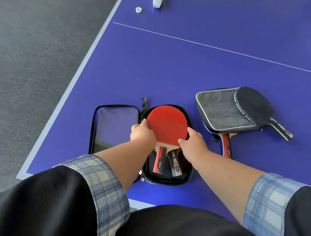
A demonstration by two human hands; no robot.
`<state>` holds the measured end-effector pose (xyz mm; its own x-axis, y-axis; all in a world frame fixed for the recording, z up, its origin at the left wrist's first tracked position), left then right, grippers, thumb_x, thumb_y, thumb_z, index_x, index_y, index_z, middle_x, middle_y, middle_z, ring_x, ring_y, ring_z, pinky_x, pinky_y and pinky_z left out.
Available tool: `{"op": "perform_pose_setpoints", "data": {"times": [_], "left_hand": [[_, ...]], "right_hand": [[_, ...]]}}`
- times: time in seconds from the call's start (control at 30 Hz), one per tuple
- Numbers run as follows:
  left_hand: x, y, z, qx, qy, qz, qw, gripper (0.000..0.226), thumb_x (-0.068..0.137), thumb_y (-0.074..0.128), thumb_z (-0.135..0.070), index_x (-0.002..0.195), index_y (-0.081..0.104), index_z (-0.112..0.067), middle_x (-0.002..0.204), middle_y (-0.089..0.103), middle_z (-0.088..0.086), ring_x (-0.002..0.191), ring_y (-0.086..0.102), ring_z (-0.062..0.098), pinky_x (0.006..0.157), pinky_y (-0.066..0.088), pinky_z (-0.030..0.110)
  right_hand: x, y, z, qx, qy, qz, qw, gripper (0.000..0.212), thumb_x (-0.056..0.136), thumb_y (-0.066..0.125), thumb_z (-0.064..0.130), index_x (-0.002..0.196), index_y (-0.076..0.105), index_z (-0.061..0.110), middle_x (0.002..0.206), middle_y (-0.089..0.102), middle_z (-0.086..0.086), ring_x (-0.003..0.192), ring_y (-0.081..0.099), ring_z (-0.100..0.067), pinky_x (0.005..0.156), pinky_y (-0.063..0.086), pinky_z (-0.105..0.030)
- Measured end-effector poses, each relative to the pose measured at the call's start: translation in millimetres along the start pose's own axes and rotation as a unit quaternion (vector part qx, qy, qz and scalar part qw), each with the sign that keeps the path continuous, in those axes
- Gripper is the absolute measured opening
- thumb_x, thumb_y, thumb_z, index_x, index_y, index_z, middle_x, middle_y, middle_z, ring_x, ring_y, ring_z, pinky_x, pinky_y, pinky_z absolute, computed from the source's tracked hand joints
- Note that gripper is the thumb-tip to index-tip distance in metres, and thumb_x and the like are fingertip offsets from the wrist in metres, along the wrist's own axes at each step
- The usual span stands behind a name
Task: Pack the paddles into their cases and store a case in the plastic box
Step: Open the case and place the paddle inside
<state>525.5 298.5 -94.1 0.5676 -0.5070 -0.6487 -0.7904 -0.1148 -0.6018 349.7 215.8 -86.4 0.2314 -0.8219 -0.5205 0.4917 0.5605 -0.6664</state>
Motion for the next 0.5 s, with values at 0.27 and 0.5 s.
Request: {"op": "perform_pose_setpoints", "data": {"times": [0.27, 0.5], "left_hand": [[-4.7, -22.5, 2.3, 0.009, 0.047, -0.004, 0.999, 0.042, 0.096, 0.041, -0.012, 0.138, 0.045, -0.012, 0.132, 0.047, 0.015, 0.075, 0.055, 0.027, 0.066, 0.049, 0.035], [-22.7, -78.1, 104.9, -0.039, -0.059, -0.190, 0.979, 0.051, 0.095, 0.047, -0.021, 0.144, 0.041, -0.029, 0.139, 0.045, 0.009, 0.121, 0.046, 0.033, 0.088, 0.047, 0.045]], "right_hand": [[-11.4, -3.4, 16.6, -0.096, -0.022, 0.001, 0.995, 0.078, 0.094, 0.063, 0.029, 0.159, 0.022, 0.014, 0.160, 0.028, -0.009, 0.138, 0.040, -0.033, 0.114, 0.038, -0.044], [-72.9, 77.8, 93.9, -0.254, -0.342, 0.152, 0.892, 0.067, 0.097, 0.056, 0.036, 0.157, 0.030, 0.019, 0.166, 0.019, -0.006, 0.153, 0.013, -0.026, 0.123, 0.015, -0.041]]}}
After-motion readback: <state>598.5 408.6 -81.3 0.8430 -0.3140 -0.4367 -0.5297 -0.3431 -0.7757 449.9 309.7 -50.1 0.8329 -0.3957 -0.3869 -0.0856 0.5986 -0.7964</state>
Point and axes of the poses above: each hand's wrist, its own x-axis towards the middle knuckle, its own y-axis out of the palm, z = x × y, the point moved 6 cm from there along x, towards the middle knuckle
